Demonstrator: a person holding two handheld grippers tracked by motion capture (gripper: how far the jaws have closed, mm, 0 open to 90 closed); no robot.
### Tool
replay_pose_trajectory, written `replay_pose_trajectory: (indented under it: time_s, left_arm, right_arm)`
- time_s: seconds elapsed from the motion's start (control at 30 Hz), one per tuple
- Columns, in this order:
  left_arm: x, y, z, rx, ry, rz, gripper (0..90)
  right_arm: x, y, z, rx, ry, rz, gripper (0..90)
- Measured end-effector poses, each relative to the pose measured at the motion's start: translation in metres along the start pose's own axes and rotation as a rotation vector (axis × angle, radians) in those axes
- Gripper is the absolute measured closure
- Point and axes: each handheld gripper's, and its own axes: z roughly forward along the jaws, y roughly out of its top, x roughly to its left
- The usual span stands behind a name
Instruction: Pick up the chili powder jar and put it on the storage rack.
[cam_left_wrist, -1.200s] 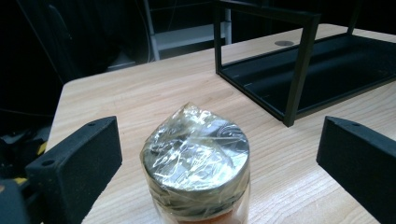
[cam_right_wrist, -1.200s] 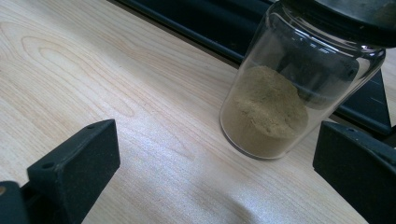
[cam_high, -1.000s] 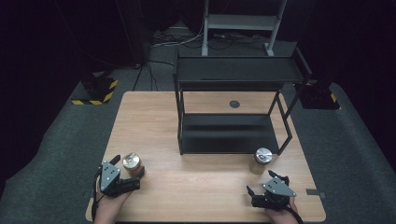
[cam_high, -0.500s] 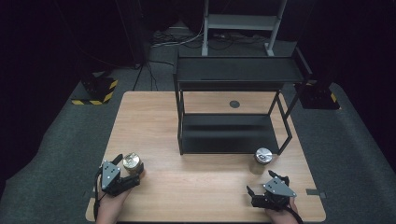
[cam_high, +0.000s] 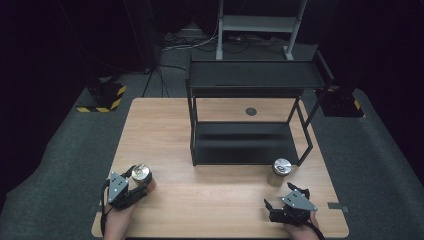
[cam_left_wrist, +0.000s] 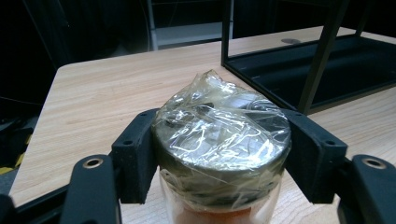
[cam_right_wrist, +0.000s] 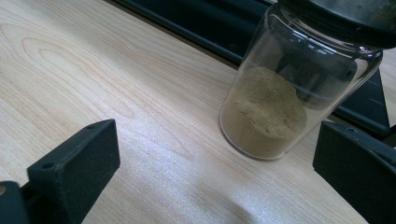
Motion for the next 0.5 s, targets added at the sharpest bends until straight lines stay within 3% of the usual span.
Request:
replay_pose_trajectory:
  time_s: [0.5]
  left_arm:
    - [0.002, 0.0021, -0.0036, -0.011, 0.001, -0.007, 34.7]
  right_arm:
    - [-0.0004, 0.0002, 0.0002, 0.001, 0.004, -0.004, 0.0]
